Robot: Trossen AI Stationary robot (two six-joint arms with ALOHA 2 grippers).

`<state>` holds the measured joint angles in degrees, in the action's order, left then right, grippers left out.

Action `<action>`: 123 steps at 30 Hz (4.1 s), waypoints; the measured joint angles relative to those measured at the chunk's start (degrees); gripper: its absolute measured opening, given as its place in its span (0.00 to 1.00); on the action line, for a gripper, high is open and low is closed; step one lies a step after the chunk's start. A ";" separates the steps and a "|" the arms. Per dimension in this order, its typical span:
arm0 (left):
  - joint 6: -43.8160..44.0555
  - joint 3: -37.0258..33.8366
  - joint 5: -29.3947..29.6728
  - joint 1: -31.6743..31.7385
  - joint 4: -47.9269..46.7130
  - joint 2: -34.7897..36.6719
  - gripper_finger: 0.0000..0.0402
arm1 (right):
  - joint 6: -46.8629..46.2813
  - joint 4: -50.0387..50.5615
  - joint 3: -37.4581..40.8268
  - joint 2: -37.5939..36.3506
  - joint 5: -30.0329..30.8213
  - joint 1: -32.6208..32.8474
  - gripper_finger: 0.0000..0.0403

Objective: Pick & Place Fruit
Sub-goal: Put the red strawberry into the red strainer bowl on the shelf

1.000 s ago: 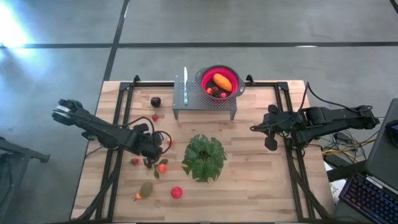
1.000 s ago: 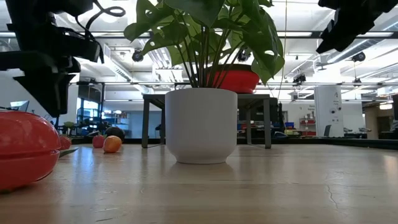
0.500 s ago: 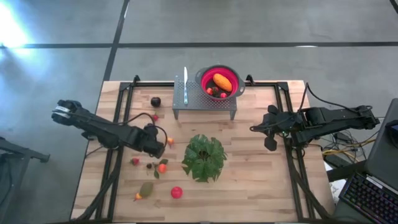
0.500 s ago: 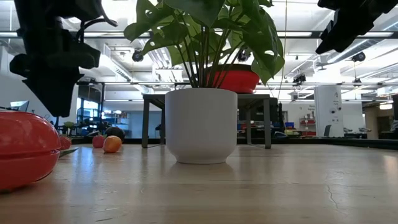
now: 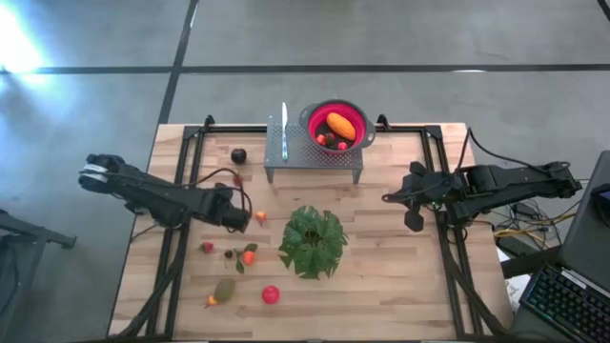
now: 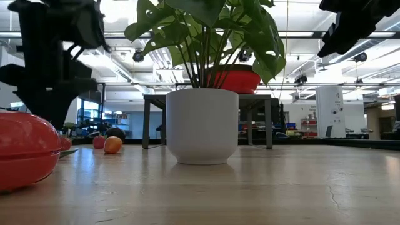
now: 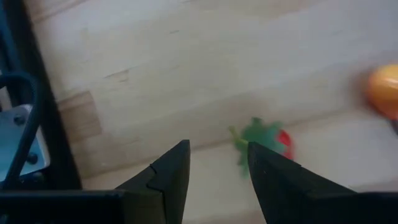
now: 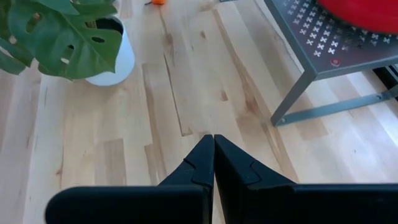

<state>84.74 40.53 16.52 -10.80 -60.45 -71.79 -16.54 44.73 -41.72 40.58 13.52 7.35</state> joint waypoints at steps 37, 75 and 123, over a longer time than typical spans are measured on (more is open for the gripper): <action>-2.13 -9.00 -1.08 2.48 16.82 -0.17 0.24 | -1.50 -0.13 2.23 0.00 0.00 0.02 0.02; -96.11 2.29 -9.14 7.64 2.78 7.40 0.07 | -0.81 -0.15 2.63 0.00 0.00 0.00 0.02; -107.63 2.45 -9.60 7.59 6.84 -11.54 0.04 | 0.67 -0.26 2.63 0.00 -0.05 0.00 0.02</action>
<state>-22.89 42.98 6.92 -3.20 -53.60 -83.33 -15.87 44.47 -39.09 40.58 13.47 7.35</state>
